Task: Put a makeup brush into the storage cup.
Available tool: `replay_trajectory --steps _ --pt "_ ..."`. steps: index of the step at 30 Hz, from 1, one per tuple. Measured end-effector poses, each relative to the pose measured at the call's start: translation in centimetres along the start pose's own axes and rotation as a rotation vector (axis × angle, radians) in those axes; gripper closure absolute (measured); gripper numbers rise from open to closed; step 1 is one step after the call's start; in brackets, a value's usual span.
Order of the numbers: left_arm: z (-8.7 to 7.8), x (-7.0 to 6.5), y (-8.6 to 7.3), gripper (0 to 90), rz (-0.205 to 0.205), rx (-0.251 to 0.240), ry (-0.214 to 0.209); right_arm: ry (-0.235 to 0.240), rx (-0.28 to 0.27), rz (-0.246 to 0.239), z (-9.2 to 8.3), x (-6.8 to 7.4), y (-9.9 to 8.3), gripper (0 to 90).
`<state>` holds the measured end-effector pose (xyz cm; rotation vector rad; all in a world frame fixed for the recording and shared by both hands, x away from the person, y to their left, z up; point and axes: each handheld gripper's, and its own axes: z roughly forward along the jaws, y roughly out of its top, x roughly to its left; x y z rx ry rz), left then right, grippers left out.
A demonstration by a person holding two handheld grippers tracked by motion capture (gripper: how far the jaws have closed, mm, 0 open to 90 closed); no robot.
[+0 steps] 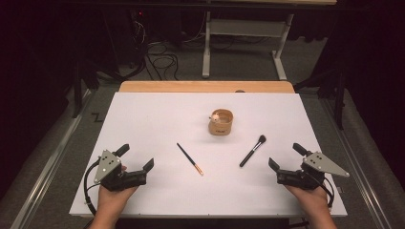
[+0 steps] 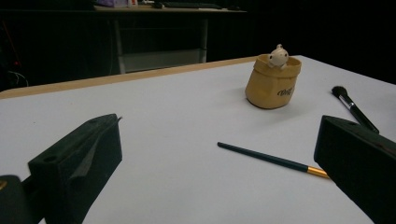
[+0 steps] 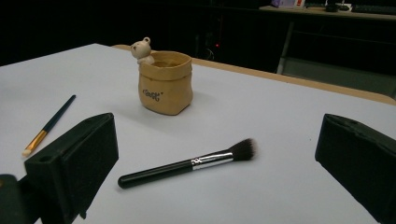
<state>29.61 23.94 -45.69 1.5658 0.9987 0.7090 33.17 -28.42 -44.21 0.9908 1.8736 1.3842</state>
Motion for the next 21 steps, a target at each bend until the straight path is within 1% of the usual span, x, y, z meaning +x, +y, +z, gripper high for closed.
replay_trajectory --steps 4,6,10,17,19,21 --pt "-0.04 -0.05 -0.07 1.7 0.004 0.005 -0.001 0.001 0.003 -0.003 -0.22 -0.05 -0.25 0.3" --pt "-0.01 -0.05 -0.09 1.7 0.007 0.007 -0.001 -0.001 0.004 0.011 -0.45 -0.26 -0.5 0.3" --pt "0.06 -0.03 -0.1 2.0 0.008 0.009 0.002 -0.006 0.003 0.012 -0.56 -0.41 -0.6 0.3" --pt "-0.02 -0.21 -0.03 2.0 0.005 0.009 0.007 -0.001 0.016 0.003 -0.36 -0.18 -0.82 0.3" --pt "-0.03 -0.27 0.06 2.0 0.01 0.01 0.007 0.003 0.02 -0.002 -0.34 -0.09 -0.86 0.3" --pt "-0.03 -0.28 0.06 2.0 0.009 0.011 0.006 0.002 0.021 0.003 -0.36 -0.01 -0.87 0.4"
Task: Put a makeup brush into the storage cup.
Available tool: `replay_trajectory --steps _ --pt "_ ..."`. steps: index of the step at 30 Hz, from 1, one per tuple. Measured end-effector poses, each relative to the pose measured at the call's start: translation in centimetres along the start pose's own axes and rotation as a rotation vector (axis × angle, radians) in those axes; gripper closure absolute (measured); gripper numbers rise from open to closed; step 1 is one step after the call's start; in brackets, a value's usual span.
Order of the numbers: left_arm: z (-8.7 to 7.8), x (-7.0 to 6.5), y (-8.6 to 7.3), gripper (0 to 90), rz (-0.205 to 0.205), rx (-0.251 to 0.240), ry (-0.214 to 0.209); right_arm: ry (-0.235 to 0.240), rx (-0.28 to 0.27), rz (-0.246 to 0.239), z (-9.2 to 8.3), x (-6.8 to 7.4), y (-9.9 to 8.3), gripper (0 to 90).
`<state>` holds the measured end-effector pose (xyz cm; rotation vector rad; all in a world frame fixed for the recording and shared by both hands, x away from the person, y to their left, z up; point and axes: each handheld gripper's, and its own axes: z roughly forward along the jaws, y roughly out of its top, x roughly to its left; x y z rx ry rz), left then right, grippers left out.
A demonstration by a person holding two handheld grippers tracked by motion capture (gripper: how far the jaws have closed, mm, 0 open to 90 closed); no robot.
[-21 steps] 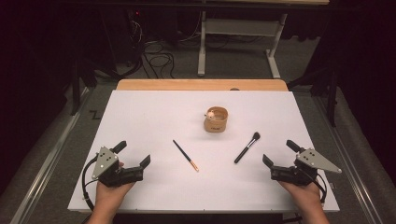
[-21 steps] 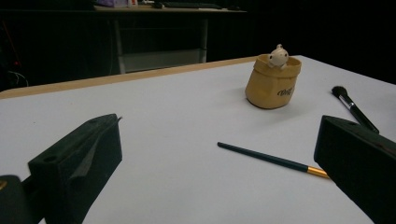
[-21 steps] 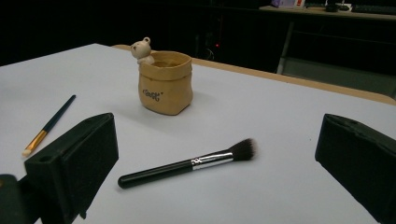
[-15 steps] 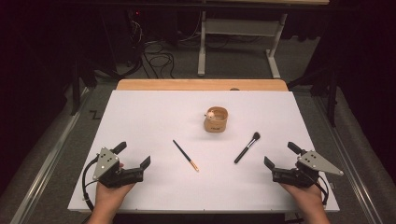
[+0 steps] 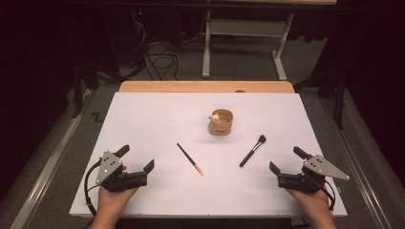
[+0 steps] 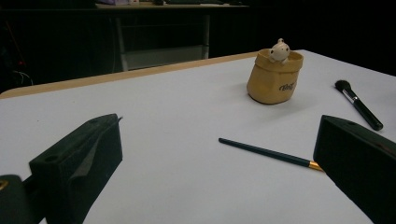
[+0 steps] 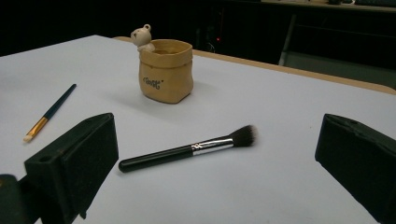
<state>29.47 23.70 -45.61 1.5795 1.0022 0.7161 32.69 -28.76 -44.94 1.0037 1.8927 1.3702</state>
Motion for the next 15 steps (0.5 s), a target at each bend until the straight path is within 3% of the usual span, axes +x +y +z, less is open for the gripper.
replay_trajectory --steps 15 --pt "0.14 -0.15 -0.07 2.0 -0.004 0.003 -0.011 0.003 0.006 -0.005 0.11 0.14 -0.15 0.4"
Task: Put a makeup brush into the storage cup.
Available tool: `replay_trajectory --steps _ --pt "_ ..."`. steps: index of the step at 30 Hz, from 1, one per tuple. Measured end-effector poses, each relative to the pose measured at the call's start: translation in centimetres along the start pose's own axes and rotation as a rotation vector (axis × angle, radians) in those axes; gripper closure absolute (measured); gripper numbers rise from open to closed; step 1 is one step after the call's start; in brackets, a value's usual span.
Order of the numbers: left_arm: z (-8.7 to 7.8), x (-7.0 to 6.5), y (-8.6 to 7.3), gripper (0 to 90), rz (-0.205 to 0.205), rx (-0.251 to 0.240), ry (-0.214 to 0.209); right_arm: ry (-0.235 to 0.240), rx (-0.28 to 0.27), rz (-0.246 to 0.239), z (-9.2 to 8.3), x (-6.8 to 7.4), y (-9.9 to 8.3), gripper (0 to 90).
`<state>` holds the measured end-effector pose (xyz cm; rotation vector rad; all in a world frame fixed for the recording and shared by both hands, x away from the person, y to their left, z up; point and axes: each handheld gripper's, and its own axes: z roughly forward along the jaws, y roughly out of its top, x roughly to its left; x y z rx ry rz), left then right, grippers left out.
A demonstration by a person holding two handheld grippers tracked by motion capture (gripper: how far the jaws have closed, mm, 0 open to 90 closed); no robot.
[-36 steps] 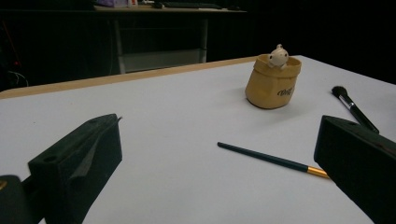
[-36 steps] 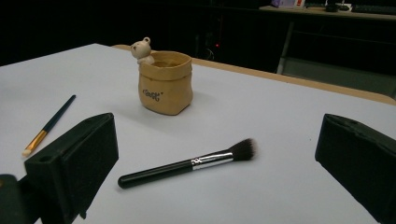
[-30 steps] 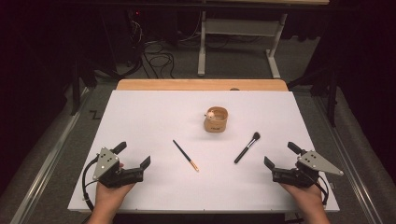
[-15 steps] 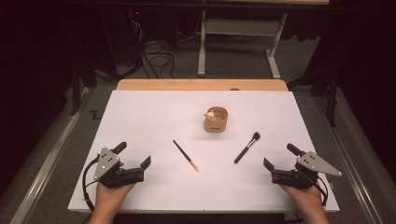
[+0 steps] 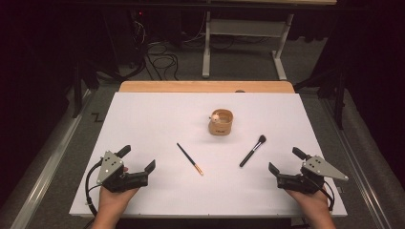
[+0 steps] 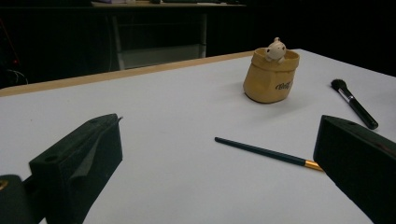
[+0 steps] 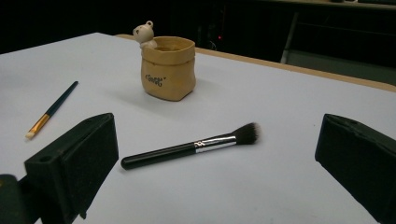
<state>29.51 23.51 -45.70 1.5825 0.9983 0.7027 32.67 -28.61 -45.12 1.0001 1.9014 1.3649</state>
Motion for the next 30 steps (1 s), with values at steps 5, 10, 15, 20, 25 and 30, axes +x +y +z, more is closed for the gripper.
replay_trajectory --steps 5,10,15,20,25,30 --pt "0.04 0.01 -0.05 2.0 -0.003 0.0 -0.003 0.001 0.0 -0.002 -0.01 0.0 -0.02 0.4" --pt "0.04 0.08 -0.09 2.0 -0.01 -0.002 -0.004 0.005 0.001 -0.001 0.05 -0.02 -0.06 0.4" --pt "0.07 0.08 -0.1 2.0 -0.006 0.002 0.003 0.006 0.003 -0.001 0.08 0.0 -0.08 0.4" --pt "0.13 0.15 -0.14 2.8 0.0 0.017 0.007 0.004 0.006 0.0 0.09 -0.03 -0.13 0.4" --pt "0.28 0.1 -0.27 3.0 0.014 0.04 0.012 0.006 0.009 0.0 0.11 -0.04 -0.19 0.4" --pt "0.52 0.05 -0.4 3.0 0.02 0.069 0.024 0.006 0.011 0.0 0.13 -0.03 -0.21 0.4"
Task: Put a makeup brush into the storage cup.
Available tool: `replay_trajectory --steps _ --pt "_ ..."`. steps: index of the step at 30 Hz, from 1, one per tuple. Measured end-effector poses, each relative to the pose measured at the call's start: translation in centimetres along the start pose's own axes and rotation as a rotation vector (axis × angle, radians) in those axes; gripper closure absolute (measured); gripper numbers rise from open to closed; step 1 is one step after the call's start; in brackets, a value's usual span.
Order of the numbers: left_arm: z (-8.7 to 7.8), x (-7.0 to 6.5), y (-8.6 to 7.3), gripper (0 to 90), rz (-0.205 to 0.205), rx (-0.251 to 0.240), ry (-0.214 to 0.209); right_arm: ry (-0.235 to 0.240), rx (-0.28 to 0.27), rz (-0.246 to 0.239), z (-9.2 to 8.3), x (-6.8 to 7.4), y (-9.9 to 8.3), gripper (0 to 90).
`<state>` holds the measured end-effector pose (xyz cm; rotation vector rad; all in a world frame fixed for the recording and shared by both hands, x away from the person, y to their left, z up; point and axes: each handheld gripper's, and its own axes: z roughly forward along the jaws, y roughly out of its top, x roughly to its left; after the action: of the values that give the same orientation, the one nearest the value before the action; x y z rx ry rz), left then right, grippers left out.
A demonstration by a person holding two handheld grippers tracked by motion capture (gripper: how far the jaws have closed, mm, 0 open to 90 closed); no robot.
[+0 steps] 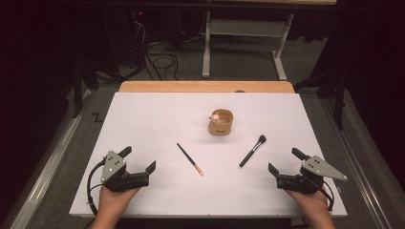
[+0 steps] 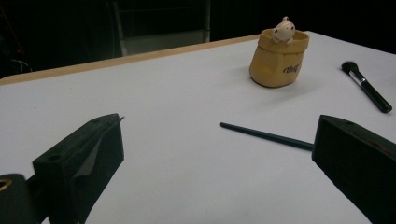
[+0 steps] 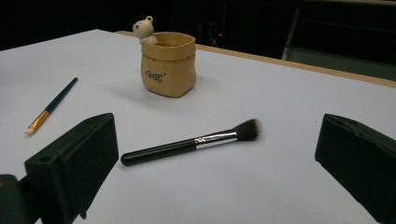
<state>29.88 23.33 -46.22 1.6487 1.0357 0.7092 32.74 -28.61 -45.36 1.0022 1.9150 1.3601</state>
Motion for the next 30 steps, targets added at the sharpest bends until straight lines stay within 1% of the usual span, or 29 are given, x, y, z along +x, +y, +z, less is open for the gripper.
replay_trajectory --steps 2,3,6,10,15,23,26,28,30 --pt "0.1 0.0 -0.1 3.0 -0.001 0.014 0.0 0.0 0.0 -0.001 0.0 0.0 0.0 0.4" --pt "0.2 0.0 -0.1 3.0 0.005 0.026 -0.001 0.0 0.001 -0.001 0.0 0.0 0.0 0.4" --pt "0.4 0.0 -0.2 3.0 0.003 0.059 -0.003 0.001 0.002 -0.004 0.0 0.0 0.0 0.4" --pt "0.6 0.0 -0.2 3.0 -0.003 0.084 0.002 -0.001 0.003 0.0 0.0 0.0 -0.1 0.4" --pt "0.7 0.1 -0.2 3.0 -0.011 0.105 0.01 -0.007 0.006 -0.002 0.1 -0.1 -0.1 0.4" --pt "1.1 0.4 0.0 3.0 -0.026 0.122 0.013 -0.021 0.012 -0.002 -0.1 -0.1 -0.3 0.4" --pt "1.3 0.4 0.2 3.0 -0.019 0.141 0.024 -0.032 0.011 -0.006 -0.2 0.0 -0.2 0.4" --pt "1.5 0.5 0.3 3.2 -0.026 0.157 0.022 -0.034 0.008 -0.005 -0.3 0.2 -0.2 0.4" --pt "1.6 0.5 0.4 3.1 -0.03 0.159 0.029 -0.032 0.006 -0.004 -0.3 0.2 -0.1 0.4"
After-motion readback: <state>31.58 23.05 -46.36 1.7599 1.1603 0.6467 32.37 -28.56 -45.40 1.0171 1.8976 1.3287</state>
